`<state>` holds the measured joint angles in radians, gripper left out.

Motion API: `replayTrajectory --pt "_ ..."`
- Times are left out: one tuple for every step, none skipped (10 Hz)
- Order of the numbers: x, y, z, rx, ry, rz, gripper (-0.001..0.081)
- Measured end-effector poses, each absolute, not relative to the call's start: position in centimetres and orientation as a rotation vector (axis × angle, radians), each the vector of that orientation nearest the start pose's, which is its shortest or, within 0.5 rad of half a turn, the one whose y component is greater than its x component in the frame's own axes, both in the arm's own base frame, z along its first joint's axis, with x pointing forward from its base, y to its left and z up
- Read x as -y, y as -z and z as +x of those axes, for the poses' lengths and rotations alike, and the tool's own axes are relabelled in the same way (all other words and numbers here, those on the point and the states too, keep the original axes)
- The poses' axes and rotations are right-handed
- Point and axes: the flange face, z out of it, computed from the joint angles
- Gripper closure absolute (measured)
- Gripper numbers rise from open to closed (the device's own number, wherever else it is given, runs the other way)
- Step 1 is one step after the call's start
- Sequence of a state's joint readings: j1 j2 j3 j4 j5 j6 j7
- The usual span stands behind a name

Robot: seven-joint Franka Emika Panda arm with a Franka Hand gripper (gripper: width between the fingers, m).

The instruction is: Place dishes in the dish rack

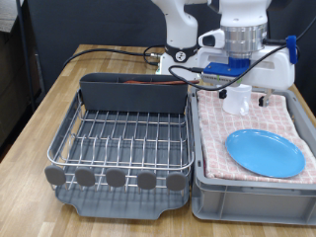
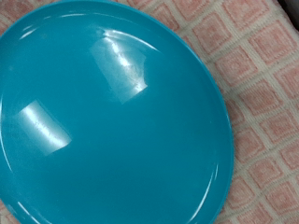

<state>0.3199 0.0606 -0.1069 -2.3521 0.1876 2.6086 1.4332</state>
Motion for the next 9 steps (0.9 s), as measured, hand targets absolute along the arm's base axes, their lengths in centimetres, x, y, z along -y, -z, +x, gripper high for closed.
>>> replayTrajectory --pt "-10.5 -31.3 51.2 -1.831 0.111 -2.239 0.0004" --pt "-10.3 -30.2 50.8 -1.853 0.091 -2.202 0.0004" --pt "-10.2 -29.8 50.7 -1.871 0.074 -2.170 0.0004" --pt "-10.2 -29.8 50.7 -1.863 0.080 -2.183 0.0004" --pt "-10.3 -29.8 50.7 -1.855 0.078 -2.186 0.0004" --pt "-10.3 -29.9 50.7 -1.838 0.078 -2.190 0.0004" --pt "-10.4 -29.9 50.7 -1.821 0.076 -2.191 0.0004" --pt "-10.5 -29.8 50.6 -1.812 0.069 -2.186 0.0004" --pt "-10.6 -29.7 50.5 -1.803 0.059 -2.179 0.0004"
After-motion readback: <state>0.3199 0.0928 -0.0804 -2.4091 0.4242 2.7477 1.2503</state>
